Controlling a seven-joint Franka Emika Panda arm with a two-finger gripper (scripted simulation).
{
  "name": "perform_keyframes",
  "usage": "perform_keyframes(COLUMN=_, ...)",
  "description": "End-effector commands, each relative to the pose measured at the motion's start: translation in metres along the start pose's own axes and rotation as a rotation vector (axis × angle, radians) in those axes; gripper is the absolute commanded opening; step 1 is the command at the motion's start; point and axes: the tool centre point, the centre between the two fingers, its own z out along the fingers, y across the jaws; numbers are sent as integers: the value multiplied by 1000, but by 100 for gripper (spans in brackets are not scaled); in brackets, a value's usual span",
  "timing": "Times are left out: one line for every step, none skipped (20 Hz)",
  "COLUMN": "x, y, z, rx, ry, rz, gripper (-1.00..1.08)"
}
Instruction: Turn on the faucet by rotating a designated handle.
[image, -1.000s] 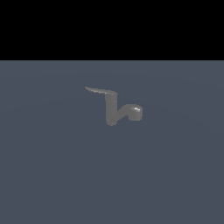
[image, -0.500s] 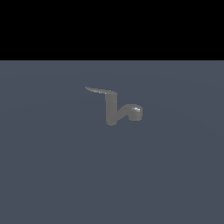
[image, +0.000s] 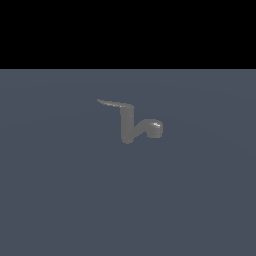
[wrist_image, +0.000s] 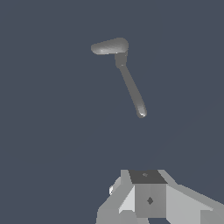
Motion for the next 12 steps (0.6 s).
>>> perform_keyframes(x=10, y=-3, z=3, rx=16, ry=-6, rz=28, gripper=-100)
perform_keyframes(x=16, y=-4, z=5, rx=23, ry=-9, rz=43, gripper=-100)
perform_keyframes(x=21, y=-5, z=7, rx=30, ry=-12, rz=58, gripper=-100)
perform_keyframes(x=27, y=-7, z=9, rx=38, ry=-15, rz=75, gripper=-100)
perform_keyframes(x=33, y=-8, z=11, rx=46, ry=-19, rz=93, gripper=-100)
perform_keyframes(x=40, y=-10, z=14, rx=54, ry=-23, rz=113, gripper=-100)
perform_keyframes(x=47, y=-12, z=17, rx=62, ry=-28, rz=134, gripper=-100)
perform_keyframes(x=54, y=-14, z=20, rx=70, ry=-33, rz=157, gripper=-100)
perform_keyframes(x=62, y=-16, z=24, rx=78, ry=-38, rz=181, gripper=-100)
perform_keyframes(x=70, y=-18, z=28, rx=85, ry=-44, rz=205, gripper=-100)
perform_keyframes(x=78, y=-20, z=32, rx=92, ry=-49, rz=230, gripper=-100)
perform_keyframes(x=85, y=-22, z=37, rx=98, ry=-55, rz=256, gripper=-100)
